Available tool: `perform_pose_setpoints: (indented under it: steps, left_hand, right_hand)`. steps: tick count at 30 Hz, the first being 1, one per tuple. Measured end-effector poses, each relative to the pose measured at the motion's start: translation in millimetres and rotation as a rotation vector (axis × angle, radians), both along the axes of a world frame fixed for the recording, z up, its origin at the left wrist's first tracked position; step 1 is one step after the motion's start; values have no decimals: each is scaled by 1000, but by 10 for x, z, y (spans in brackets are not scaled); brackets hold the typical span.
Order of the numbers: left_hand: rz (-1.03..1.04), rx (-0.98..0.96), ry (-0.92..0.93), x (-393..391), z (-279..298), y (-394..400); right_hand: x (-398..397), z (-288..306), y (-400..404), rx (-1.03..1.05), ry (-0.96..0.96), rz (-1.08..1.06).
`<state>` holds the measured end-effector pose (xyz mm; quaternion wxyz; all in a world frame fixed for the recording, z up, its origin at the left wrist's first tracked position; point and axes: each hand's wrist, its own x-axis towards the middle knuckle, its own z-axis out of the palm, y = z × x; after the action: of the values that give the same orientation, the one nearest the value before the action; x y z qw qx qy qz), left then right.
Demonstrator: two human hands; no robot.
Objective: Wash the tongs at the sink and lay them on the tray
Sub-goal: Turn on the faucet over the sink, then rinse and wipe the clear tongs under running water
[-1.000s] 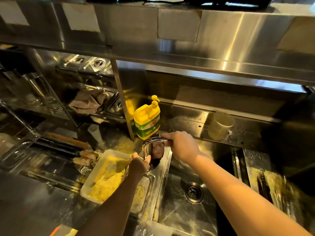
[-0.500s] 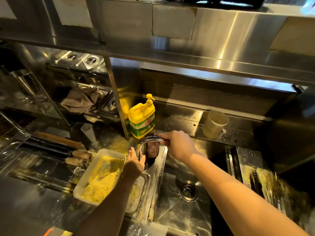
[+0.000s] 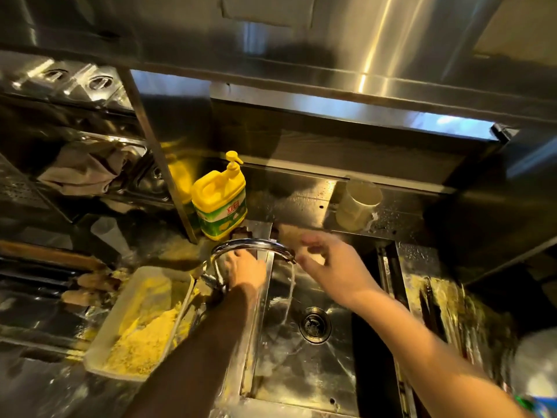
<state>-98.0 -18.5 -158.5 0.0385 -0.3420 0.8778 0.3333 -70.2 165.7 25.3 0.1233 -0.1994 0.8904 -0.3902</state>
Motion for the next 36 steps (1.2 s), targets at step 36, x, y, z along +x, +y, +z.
perform_pose_setpoints:
  steps: [36]
  left_hand:
    - [241, 1527, -187, 553, 243, 3044]
  right_hand:
    - [463, -1311, 2797, 448, -133, -682]
